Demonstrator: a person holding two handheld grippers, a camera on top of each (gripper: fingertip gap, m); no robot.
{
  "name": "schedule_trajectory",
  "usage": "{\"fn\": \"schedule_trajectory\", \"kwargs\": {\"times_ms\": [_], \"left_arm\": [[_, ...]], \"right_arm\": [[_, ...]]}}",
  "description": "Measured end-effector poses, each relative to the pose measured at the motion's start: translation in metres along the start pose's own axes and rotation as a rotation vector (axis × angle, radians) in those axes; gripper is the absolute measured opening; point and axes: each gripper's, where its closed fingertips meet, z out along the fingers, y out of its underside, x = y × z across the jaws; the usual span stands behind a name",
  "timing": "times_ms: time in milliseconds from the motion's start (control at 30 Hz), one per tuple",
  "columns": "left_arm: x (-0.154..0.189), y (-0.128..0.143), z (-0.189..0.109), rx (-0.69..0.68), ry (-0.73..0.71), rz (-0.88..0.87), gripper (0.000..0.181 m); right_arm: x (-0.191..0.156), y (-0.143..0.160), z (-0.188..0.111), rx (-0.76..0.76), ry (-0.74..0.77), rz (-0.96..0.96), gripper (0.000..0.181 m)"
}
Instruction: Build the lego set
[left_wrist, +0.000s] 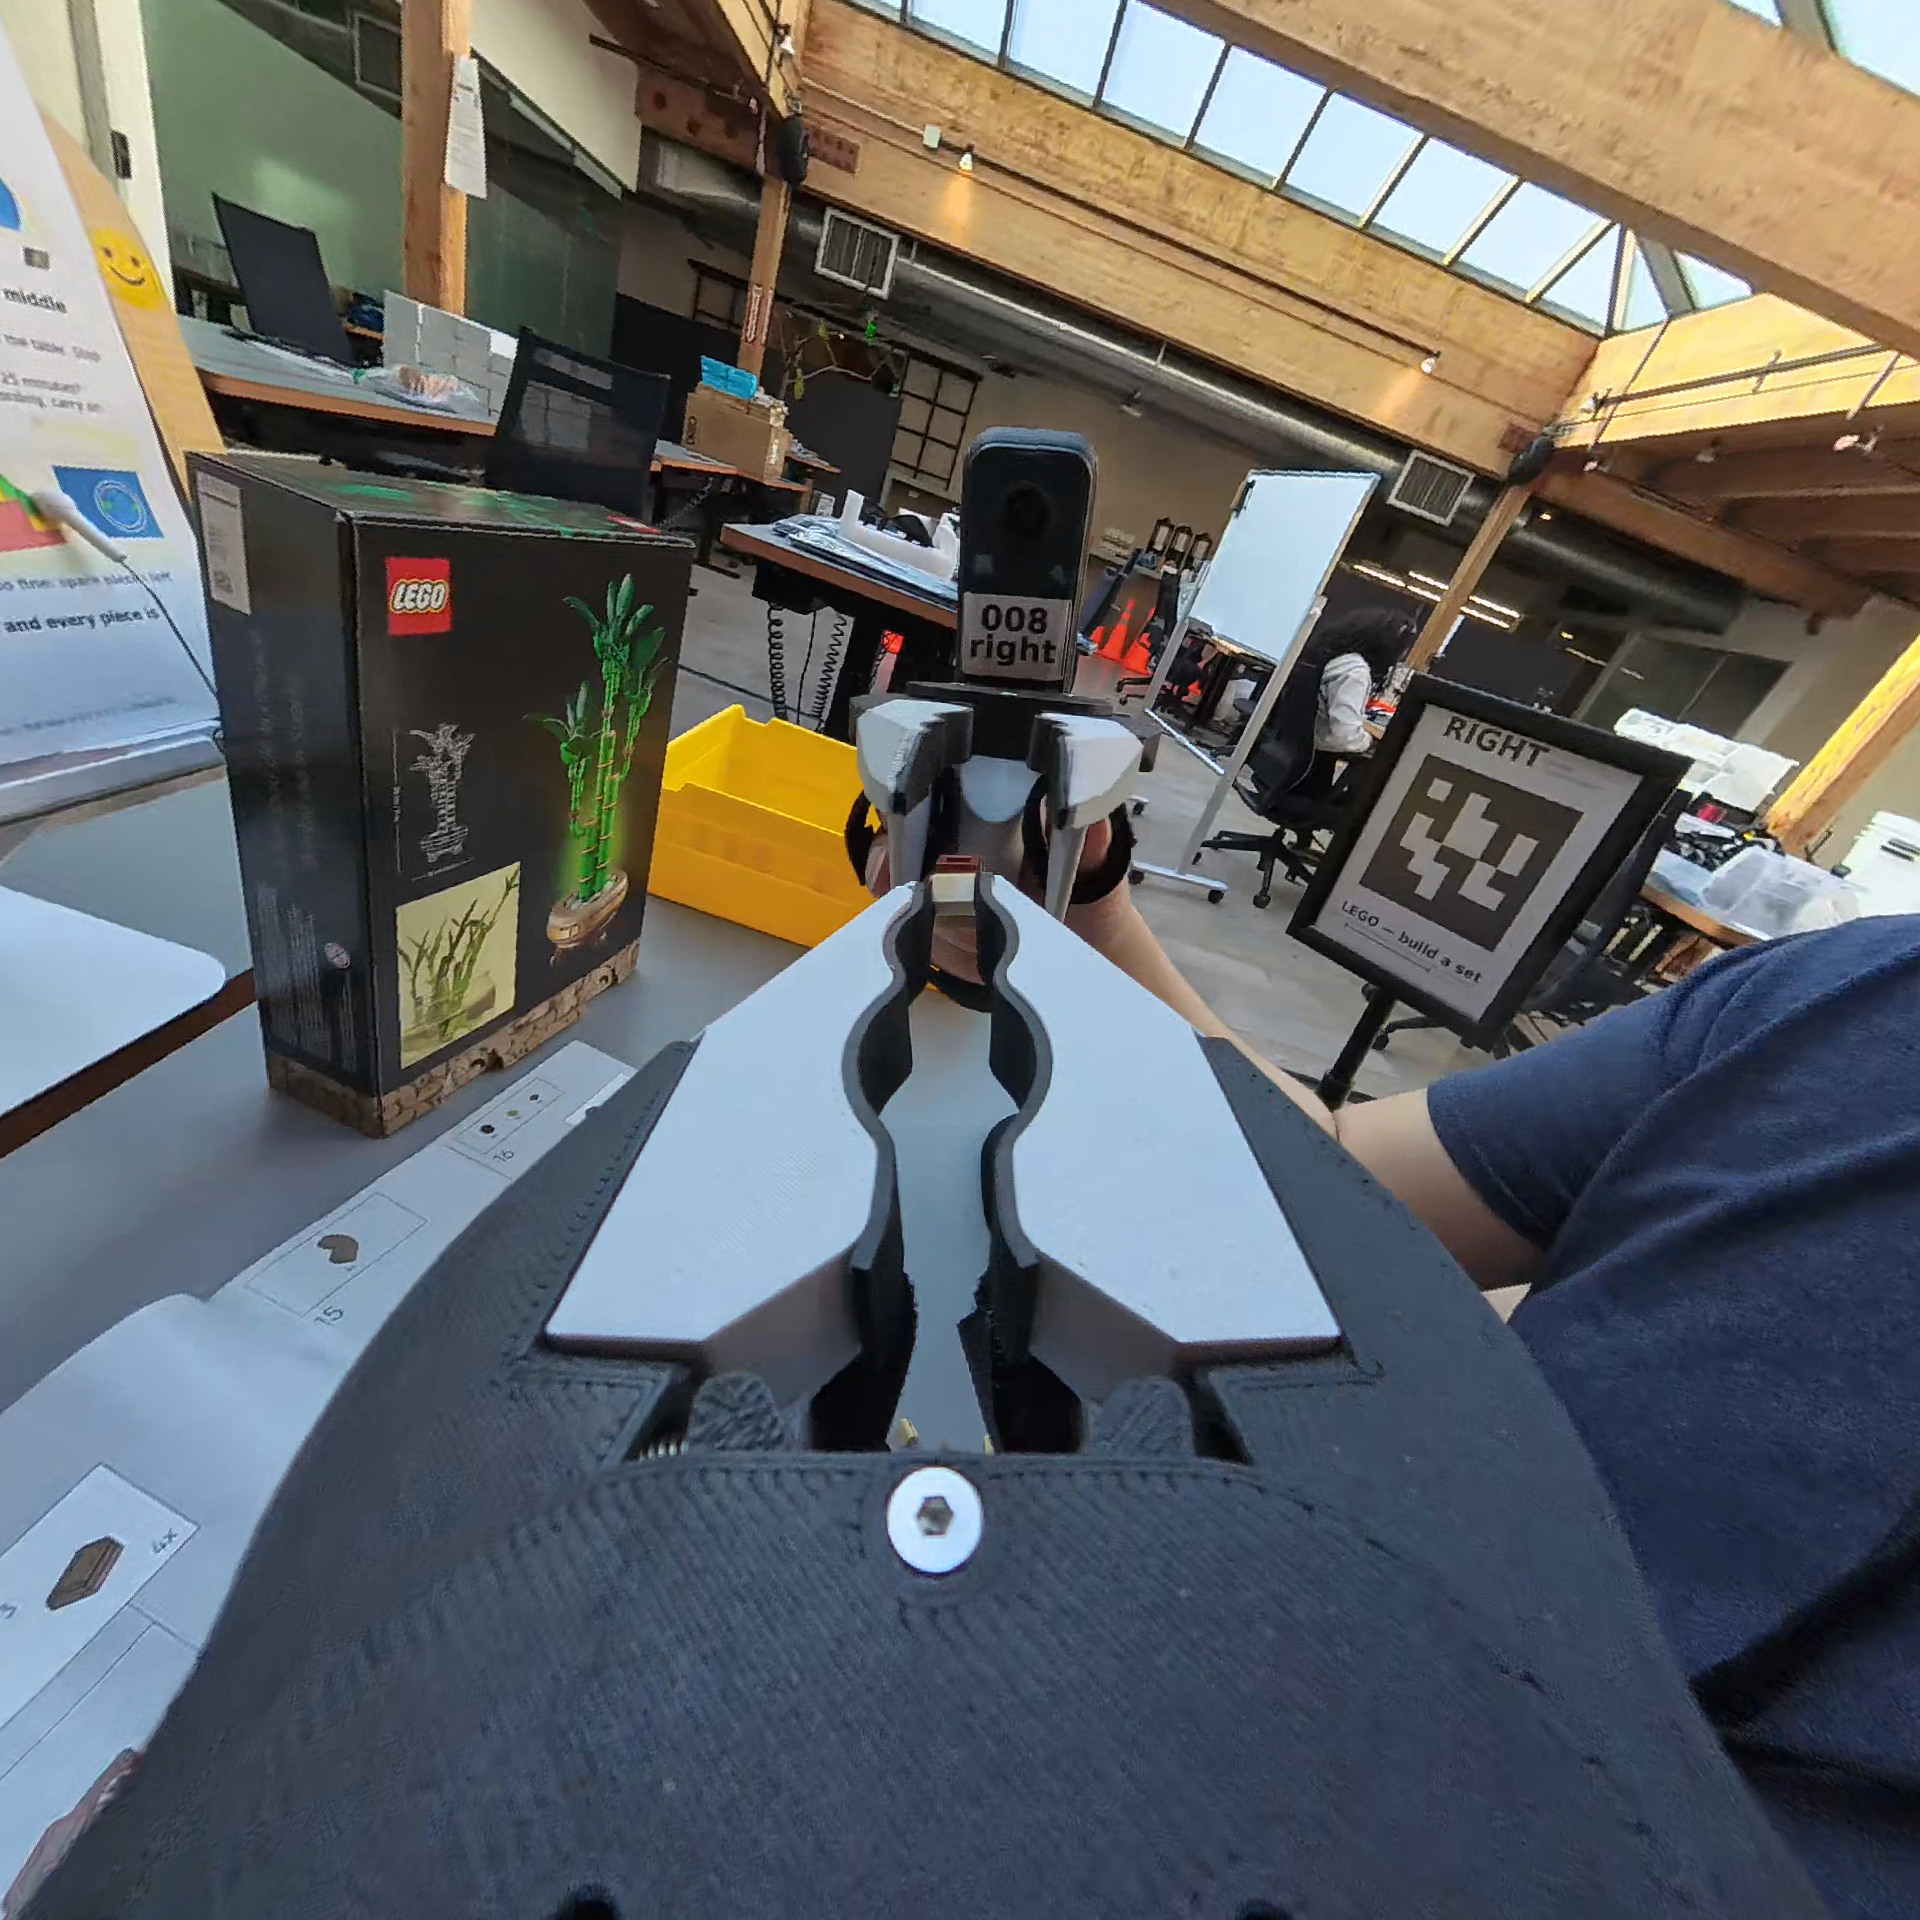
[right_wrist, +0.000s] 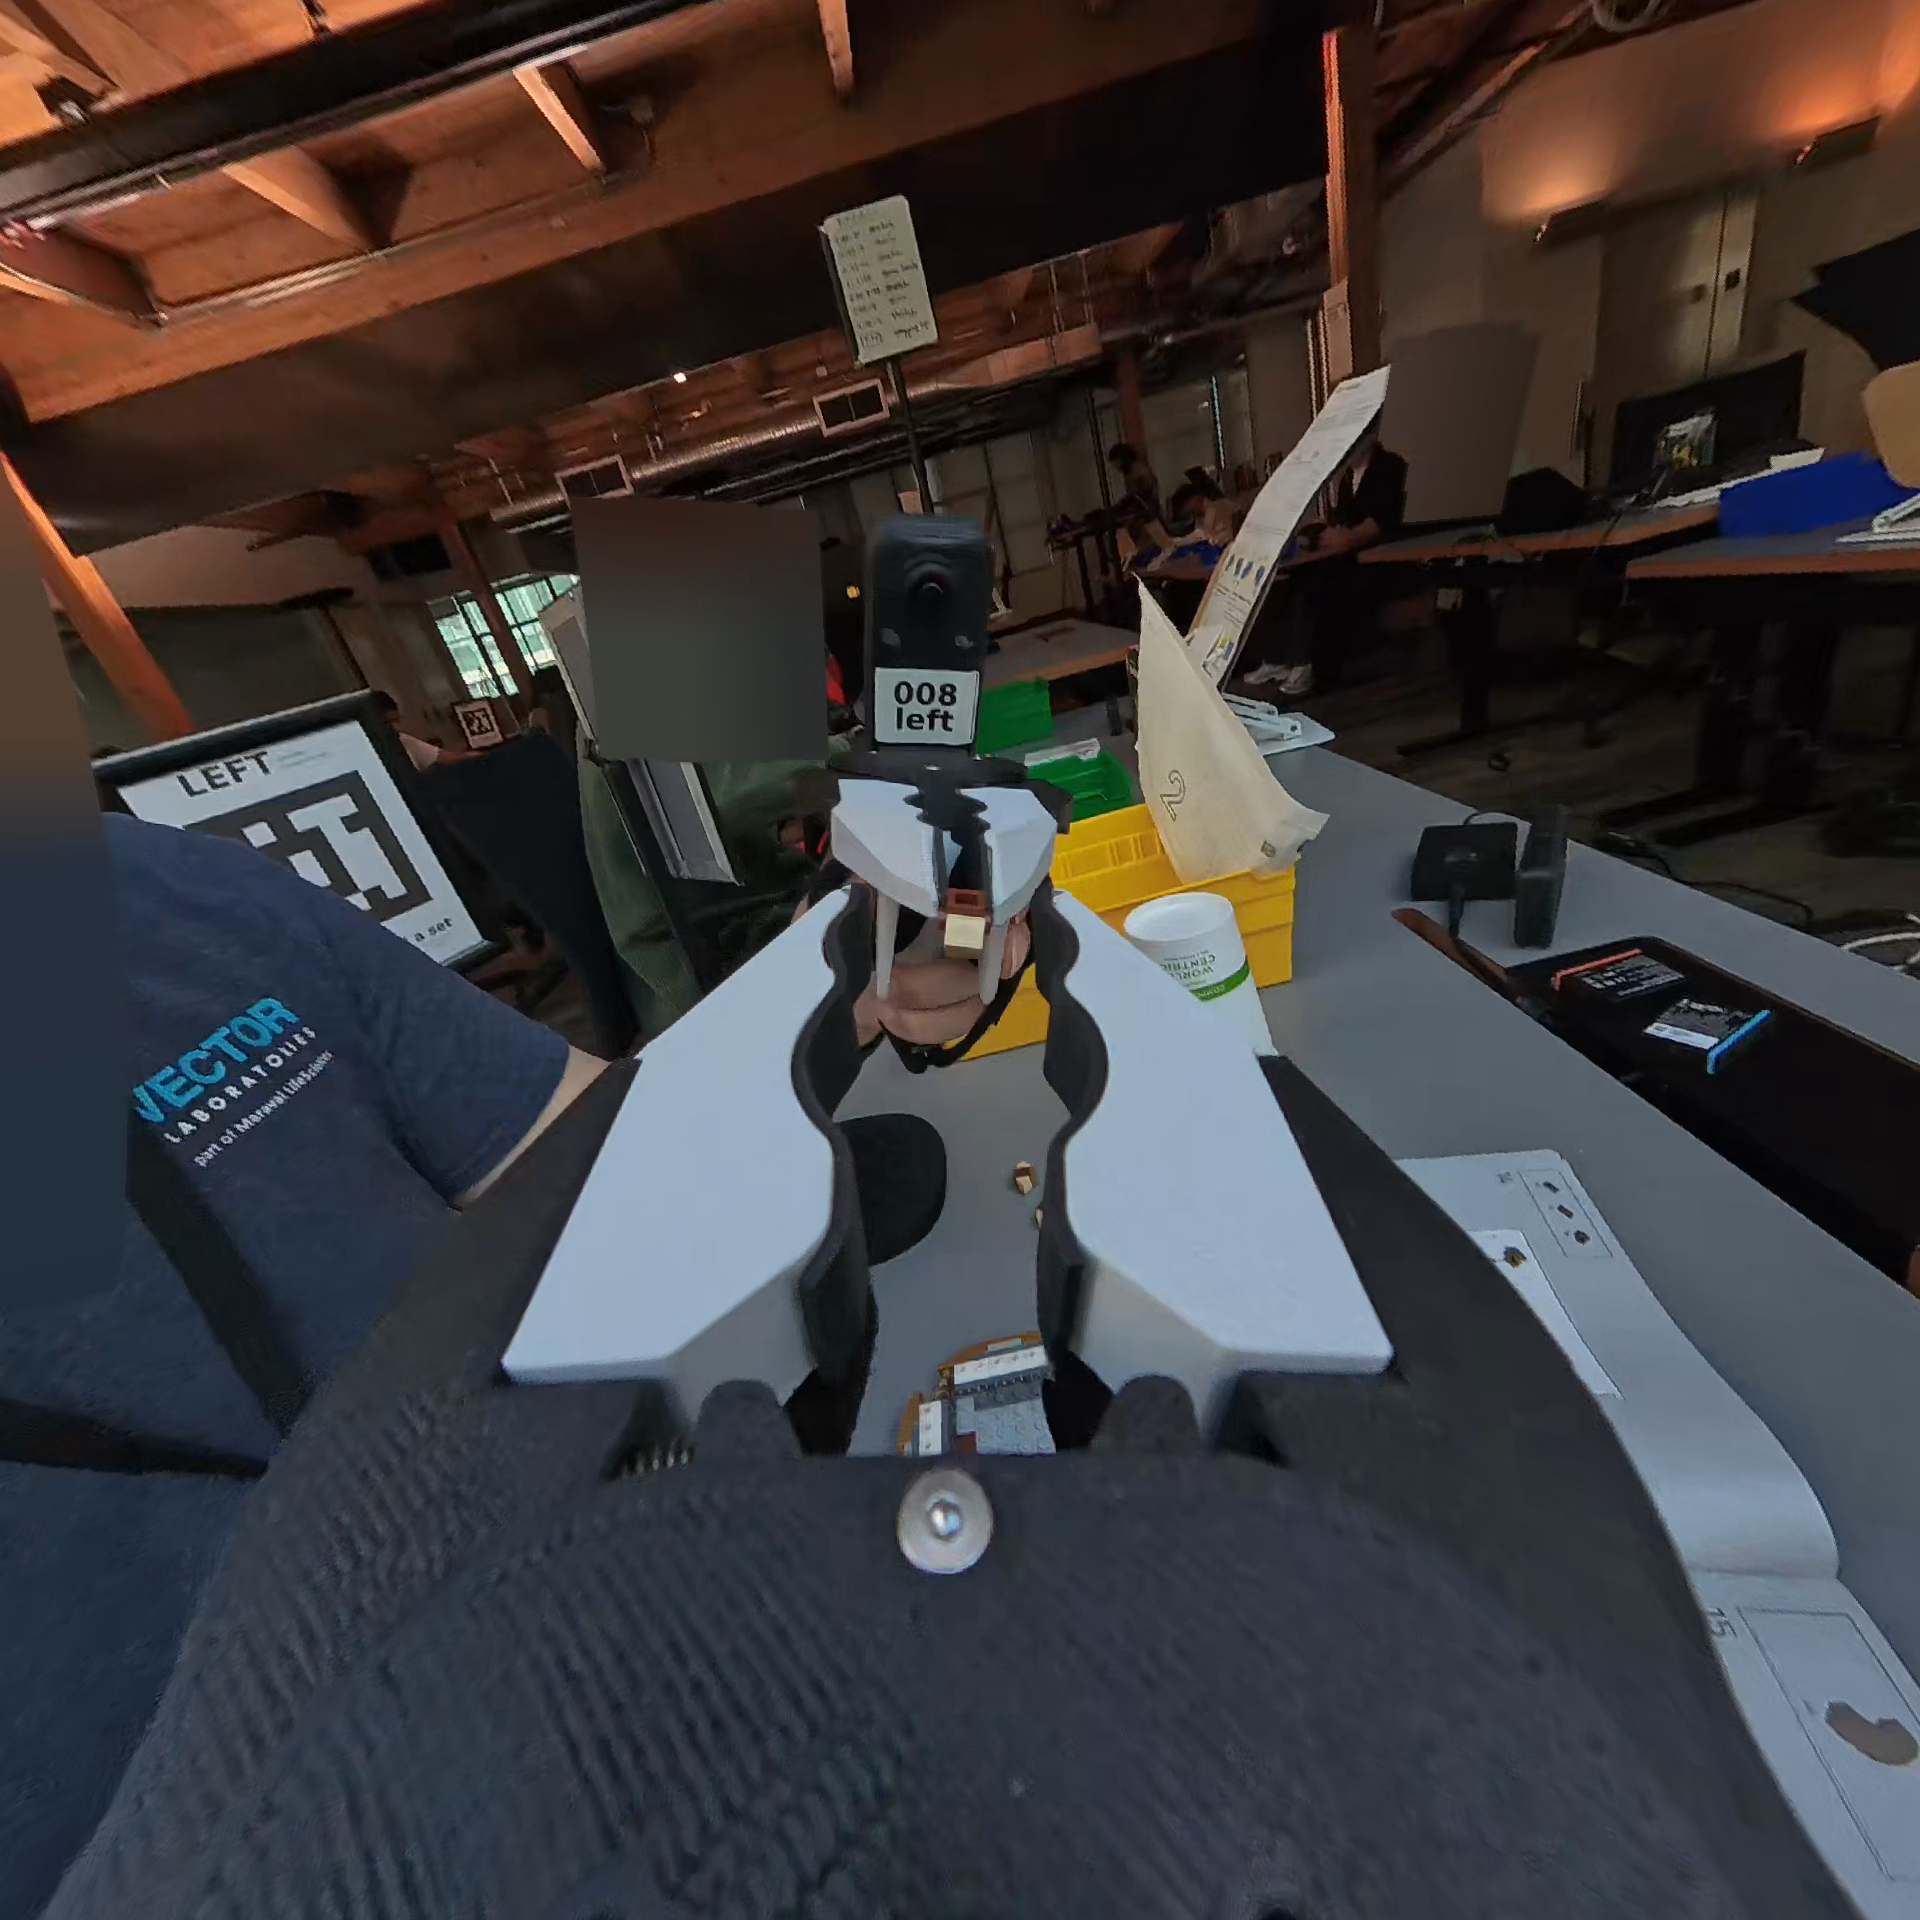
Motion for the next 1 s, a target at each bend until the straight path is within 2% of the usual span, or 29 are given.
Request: {"fn": "schedule_trajectory", "kwargs": {"times_ms": [100,167,333,433,567,733,833,1000], "left_arm": [[0.0,0.0,0.003,0.007,0.001,-0.034,0.006],[-0.001,0.001,0.003,0.004,0.001,-0.049,0.006],[0.005,-0.001,0.001,0.011,0.052,-0.084,0.006],[0.006,-0.004,-0.004,0.02,0.066,-0.09,0.019],[0.005,-0.008,-0.009,0.031,0.068,-0.136,0.021],[-0.002,0.003,-0.004,-0.021,0.027,-0.158,0.018],[0.0,0.001,-0.005,-0.01,0.05,-0.165,0.006],[0.0,0.004,-0.004,-0.026,0.047,-0.151,0.007]], "right_arm": [[0.006,0.012,0.008,-0.056,0.053,-0.053,0.028],[0.003,0.015,0.013,-0.071,0.04,-0.078,0.011],[-0.002,0.014,0.014,-0.06,-0.008,0.009,0.01],[-0.004,0.01,0.013,-0.029,-0.041,0.103,0.01],[-0.001,0.014,0.014,-0.05,-0.036,0.139,0.01],[0.0,0.017,0.017,-0.06,-0.04,0.158,0.01],[0.001,0.018,0.017,-0.064,-0.029,0.152,0.01],[0.002,0.018,0.017,-0.068,-0.025,0.161,0.01]]}}
